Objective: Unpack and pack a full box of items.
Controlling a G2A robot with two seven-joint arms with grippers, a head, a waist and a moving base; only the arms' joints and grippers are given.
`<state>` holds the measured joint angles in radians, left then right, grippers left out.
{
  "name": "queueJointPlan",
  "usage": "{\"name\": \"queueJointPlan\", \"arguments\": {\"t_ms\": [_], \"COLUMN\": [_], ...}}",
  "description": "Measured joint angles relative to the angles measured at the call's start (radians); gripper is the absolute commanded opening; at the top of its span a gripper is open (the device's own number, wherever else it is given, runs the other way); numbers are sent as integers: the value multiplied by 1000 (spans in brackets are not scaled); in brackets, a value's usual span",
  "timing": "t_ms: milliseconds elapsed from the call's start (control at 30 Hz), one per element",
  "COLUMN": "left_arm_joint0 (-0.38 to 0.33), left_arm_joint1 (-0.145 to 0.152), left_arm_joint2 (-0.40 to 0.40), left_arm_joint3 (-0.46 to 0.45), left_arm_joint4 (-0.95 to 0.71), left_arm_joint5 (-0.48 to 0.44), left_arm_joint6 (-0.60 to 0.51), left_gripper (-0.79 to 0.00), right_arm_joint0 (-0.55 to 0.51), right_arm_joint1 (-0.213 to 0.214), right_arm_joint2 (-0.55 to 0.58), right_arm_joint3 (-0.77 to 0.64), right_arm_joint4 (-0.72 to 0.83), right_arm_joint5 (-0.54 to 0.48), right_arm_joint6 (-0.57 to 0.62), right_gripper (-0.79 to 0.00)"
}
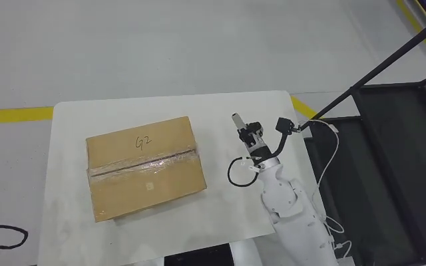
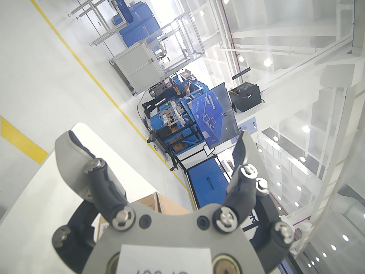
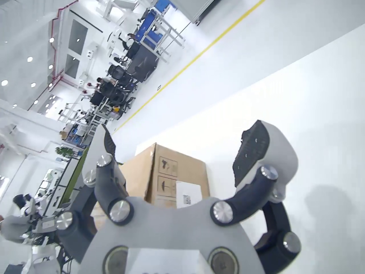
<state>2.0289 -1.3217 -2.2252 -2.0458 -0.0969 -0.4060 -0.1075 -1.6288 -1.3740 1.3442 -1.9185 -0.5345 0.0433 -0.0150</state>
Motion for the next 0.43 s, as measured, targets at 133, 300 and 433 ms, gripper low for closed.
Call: {"name": "queueJointPlan", "arguments": {"t_ms": [133,300,433], "left_arm_joint0": [0,0,0], "left_arm_joint1": [0,0,0], "left_arm_joint2": [0,0,0], "left_arm_joint3": [0,0,0], "left_arm_joint4": [0,0,0], "left_arm_joint5": [0,0,0], "left_arm_joint6": [0,0,0], "left_gripper": [0,0,-1], "right_arm_joint0": [-32,-64,-74], "right_arm_joint1": [4,9,13], "right_arm_joint2": [46,95,145], "right_arm_joint3": [-16,-22,4], "right_arm_joint4": [-23,-11,40], "right_arm_joint5": [33,9,-55], "right_arm_joint6": [-16,-23,-29], "right_gripper": [0,0,0]}}
